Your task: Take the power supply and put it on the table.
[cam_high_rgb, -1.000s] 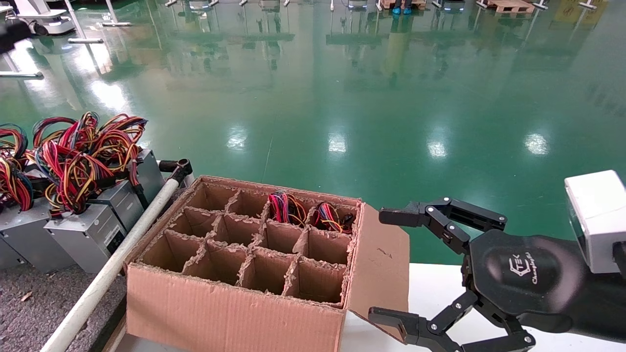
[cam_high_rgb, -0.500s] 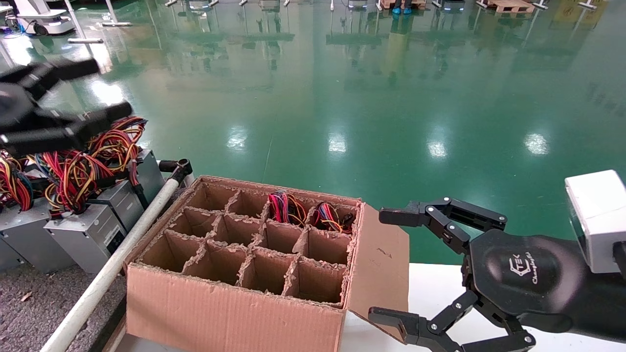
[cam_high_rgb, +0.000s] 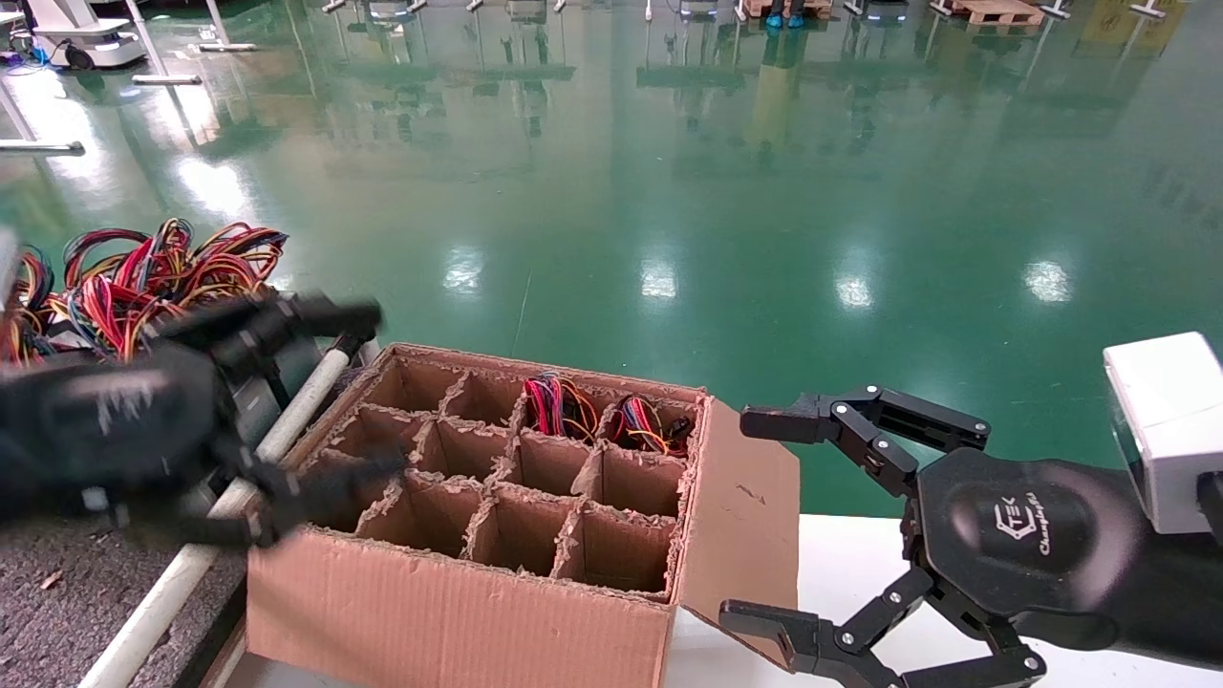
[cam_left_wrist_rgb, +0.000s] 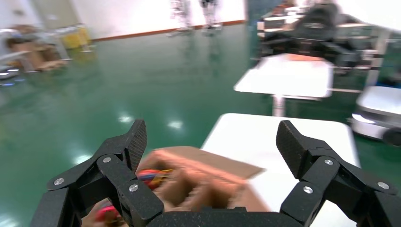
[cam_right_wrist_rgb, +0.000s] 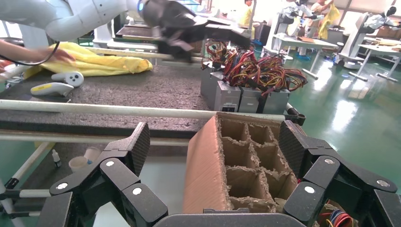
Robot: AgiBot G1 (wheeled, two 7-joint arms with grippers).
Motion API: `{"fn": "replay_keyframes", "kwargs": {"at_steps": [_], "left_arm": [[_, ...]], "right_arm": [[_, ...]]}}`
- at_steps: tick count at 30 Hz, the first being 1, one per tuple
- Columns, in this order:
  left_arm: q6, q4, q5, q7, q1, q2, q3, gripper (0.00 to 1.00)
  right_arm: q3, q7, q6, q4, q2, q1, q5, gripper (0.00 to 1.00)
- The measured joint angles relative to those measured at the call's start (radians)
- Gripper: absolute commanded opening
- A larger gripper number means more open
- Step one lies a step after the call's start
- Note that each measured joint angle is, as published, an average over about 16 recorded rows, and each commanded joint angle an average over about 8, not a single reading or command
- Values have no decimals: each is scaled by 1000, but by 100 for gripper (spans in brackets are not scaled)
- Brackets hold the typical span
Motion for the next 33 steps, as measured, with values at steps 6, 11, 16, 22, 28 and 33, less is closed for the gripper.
{"fn": "replay_keyframes", "kwargs": {"at_steps": [6,11,16,22,28,33], "left_arm": [[34,-94,-27,-20,59,6,7,100],[49,-134,-40,-29,85,8,10,100],[53,-145,-44,-31,92,9,11,100],[50,-135,-42,-30,86,9,10,100],[47,-128,-39,-28,81,8,10,100],[45,-124,-37,-28,78,8,10,100]], "right_arm": [[0,0,0,0,0,0,0,100],[0,0,0,0,0,0,0,100],[0,0,0,0,0,0,0,100],[0,0,0,0,0,0,0,100],[0,0,0,0,0,0,0,100],[0,0,0,0,0,0,0,100]]}}
